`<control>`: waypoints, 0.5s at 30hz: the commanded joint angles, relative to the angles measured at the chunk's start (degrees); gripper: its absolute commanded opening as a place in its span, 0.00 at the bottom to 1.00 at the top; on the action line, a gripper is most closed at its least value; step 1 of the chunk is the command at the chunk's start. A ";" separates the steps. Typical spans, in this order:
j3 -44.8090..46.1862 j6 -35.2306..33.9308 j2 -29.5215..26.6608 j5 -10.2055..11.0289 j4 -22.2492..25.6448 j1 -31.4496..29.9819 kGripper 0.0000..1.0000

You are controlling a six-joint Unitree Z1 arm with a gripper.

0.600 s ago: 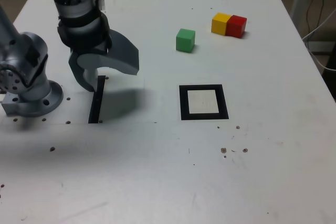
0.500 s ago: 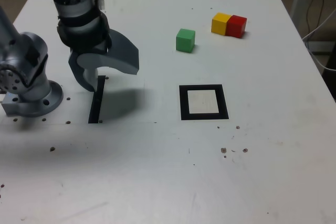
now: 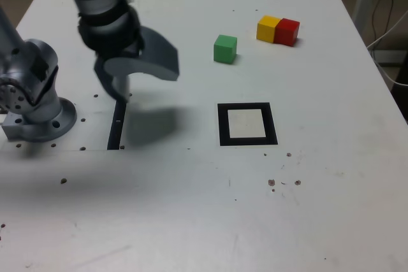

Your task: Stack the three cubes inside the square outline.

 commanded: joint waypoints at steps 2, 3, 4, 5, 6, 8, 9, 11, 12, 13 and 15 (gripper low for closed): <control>-3.89 2.52 2.19 -0.49 2.17 0.09 0.99; -5.55 3.60 2.99 -0.69 3.16 0.10 0.99; -7.30 4.63 3.91 -0.87 4.25 0.11 0.99; -9.03 5.49 4.87 -0.94 5.27 0.13 0.99; -10.67 6.19 5.84 -0.91 6.17 0.14 0.99; -13.66 7.01 7.71 -0.75 7.68 0.31 0.99; -14.99 7.18 8.60 -0.70 8.29 0.48 0.99; -17.55 7.38 10.43 -1.05 9.57 0.94 0.98; -18.97 7.54 11.48 -1.51 10.44 1.22 0.97; -21.02 7.75 13.06 -2.40 11.81 1.59 0.97; -24.19 8.06 15.61 -4.28 13.95 2.07 0.96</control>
